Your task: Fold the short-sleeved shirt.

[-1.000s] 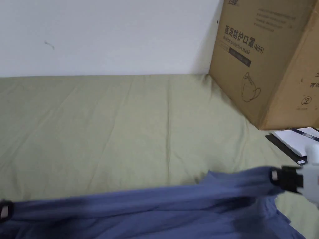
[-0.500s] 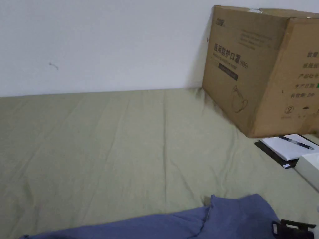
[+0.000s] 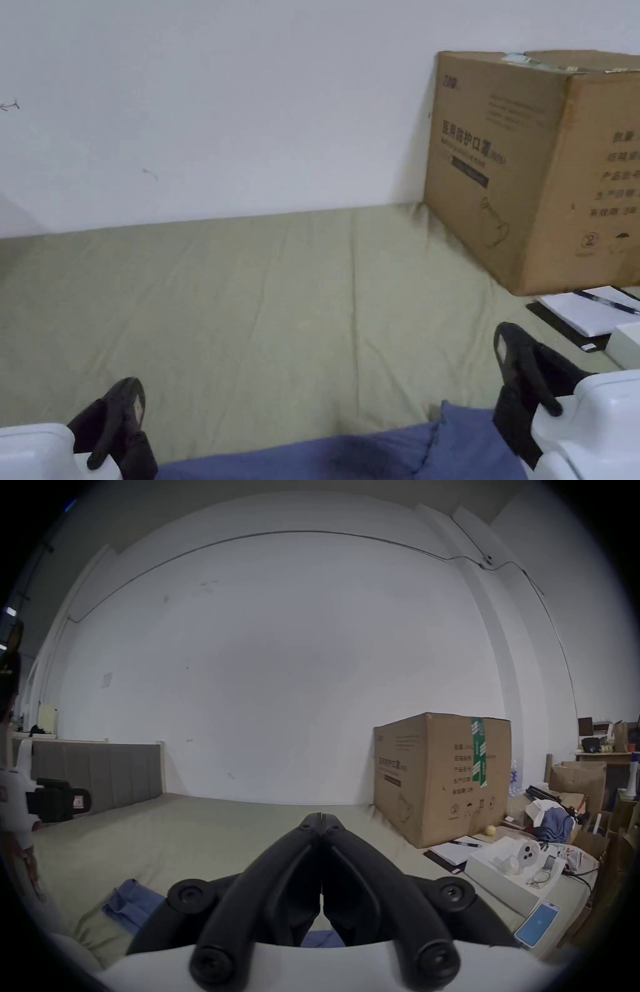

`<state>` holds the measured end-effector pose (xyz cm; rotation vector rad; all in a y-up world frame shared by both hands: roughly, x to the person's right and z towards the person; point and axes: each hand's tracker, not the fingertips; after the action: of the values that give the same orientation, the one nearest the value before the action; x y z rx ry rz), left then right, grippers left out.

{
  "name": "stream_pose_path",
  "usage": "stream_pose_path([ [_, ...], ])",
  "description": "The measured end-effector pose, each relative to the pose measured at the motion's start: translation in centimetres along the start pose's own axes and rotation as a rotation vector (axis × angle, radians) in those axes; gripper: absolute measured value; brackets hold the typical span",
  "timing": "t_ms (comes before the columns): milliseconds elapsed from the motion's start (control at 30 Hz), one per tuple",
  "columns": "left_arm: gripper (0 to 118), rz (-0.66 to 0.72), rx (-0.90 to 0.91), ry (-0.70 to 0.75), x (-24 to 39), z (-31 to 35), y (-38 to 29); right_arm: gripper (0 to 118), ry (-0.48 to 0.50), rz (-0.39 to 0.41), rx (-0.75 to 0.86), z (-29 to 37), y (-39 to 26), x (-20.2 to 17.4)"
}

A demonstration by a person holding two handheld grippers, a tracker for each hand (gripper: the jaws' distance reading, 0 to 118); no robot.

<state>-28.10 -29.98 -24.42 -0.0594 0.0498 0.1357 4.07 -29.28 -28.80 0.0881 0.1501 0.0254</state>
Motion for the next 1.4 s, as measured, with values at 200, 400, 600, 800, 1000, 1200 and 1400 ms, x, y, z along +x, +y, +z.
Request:
stream_pose_path([
  [200,0,-0.054,-0.042,0.048,0.2,0.9,-1.0,0,-0.016,0.027,-0.052,0.3,-0.5,-0.7],
  [400,0,0.124,-0.181,0.051,-4.8,-0.3,0.8,0,-0.002,0.035,-0.095,0.0,-0.4,0.1],
  [600,0,1.021,-0.729,-0.337,-19.5,-7.1,-1.4,0,0.040,0.016,-0.168,0.0,-0.6,0.7],
  [800,118,0.969,-0.807,-0.211,-25.7,-10.4,-6.3,0,0.069,0.031,-0.255,-0.8,-1.7,-0.4],
  [1000,117,1.015,-0.897,-0.355,-26.6,-12.6,-11.3,0,0.106,0.051,-0.304,-1.9,-2.0,-1.9],
  [1200,118,1.124,-0.908,-0.583,-25.6,-15.6,-14.0,0,0.146,0.066,-0.354,-3.3,-1.7,-3.1],
  [1400,3,1.058,-0.959,-0.468,-22.7,-17.8,-16.9,0,0.168,0.052,-0.378,-4.0,-2.1,-4.0],
])
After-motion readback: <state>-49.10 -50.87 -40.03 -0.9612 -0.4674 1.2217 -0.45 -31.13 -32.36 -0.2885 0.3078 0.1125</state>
